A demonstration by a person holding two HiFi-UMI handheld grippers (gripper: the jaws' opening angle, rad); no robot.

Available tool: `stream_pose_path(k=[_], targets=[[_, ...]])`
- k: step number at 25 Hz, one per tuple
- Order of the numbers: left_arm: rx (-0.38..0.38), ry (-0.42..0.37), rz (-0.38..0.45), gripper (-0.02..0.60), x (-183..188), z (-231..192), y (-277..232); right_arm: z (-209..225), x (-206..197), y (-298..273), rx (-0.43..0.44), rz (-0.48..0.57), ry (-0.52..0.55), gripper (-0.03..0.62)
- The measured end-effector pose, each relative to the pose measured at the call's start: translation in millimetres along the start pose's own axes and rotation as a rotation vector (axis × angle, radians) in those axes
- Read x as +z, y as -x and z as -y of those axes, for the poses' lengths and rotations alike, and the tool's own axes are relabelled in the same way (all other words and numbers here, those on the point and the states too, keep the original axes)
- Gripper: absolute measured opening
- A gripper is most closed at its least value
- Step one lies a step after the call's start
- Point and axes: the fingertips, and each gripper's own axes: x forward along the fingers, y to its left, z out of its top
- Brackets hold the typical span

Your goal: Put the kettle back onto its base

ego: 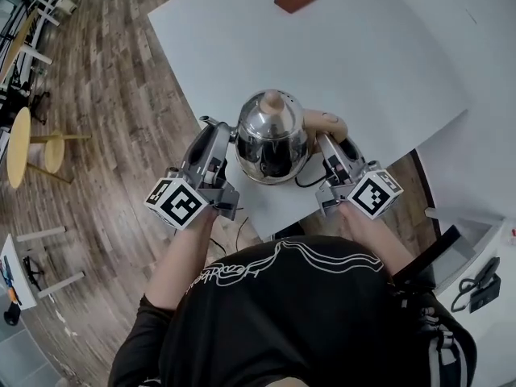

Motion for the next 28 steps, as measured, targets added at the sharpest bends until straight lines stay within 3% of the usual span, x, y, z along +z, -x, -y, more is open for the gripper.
stream_pose_path(k=[7,28], targets=[[0.032,0.010,0.010,0.106,-12.6,-37.4,-22.9,33.5,-13.2,-26.3,0.019,-0.062,-0.012,0.166],[0.003,-0.034,0.059,0.098,-31.8,-58.1,-15.7,49.9,-30.8,-37.5,0.058,-0.097,0.013,0.166]])
